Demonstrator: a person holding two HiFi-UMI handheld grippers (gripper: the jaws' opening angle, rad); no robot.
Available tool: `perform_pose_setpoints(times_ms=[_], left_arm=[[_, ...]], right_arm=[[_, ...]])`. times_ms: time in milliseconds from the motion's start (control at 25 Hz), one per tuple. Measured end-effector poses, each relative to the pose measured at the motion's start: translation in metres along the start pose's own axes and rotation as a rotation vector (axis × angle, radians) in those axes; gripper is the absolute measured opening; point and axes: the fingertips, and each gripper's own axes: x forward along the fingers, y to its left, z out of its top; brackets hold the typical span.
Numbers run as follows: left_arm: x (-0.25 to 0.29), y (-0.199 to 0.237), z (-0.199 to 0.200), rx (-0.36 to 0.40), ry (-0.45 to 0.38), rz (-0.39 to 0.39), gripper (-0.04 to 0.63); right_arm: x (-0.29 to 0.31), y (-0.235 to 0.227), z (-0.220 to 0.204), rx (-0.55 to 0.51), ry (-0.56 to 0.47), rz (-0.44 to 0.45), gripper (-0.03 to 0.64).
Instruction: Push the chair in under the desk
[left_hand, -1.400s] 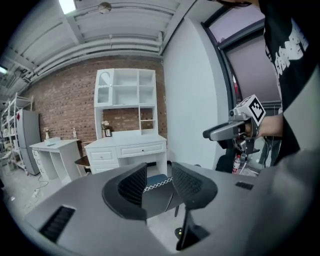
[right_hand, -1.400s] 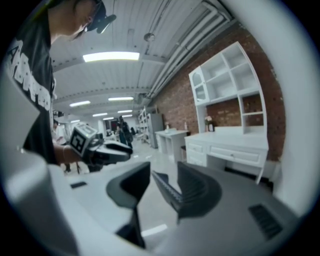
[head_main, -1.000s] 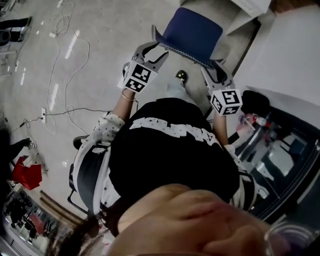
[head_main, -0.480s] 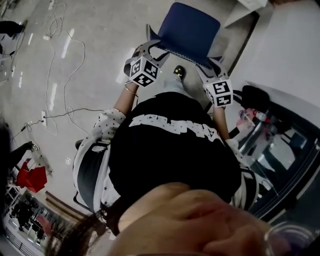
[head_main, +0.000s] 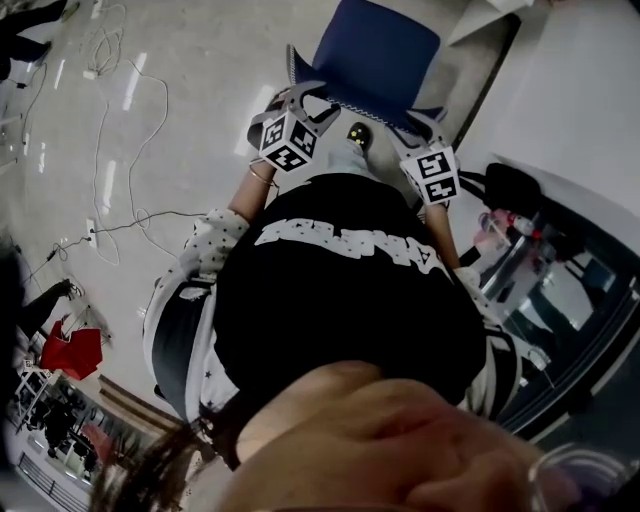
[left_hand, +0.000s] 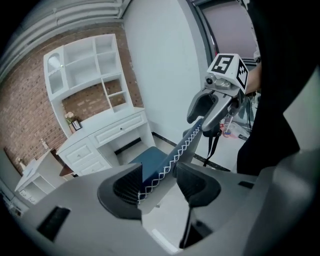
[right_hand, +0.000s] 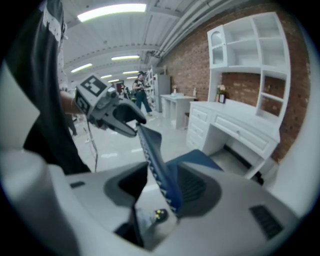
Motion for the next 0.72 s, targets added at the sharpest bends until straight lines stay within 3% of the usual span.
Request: perform_pose_setpoints(times_ms=[200, 360, 720], left_arm=[[0.0106, 0.0070, 0.0019, 0.005, 0.050, -0.027, 0.242], [0.0080, -0.0018, -0.0056, 0.095, 0.109, -0.065, 0.256], [0.0088, 0.0074, -0.0042, 0.110, 0.106, 0.031, 0.209]], right_arm=[[0.0094, -0.0075, -0.0054, -0.059, 0.032, 0.056, 0.204], [0.0102, -0.0034, -0.0071, -0.048, 0.039, 0.063, 0.204], [0.0087, -0.0031, -0.0046, -0.053, 0.054, 0.018, 0.161]])
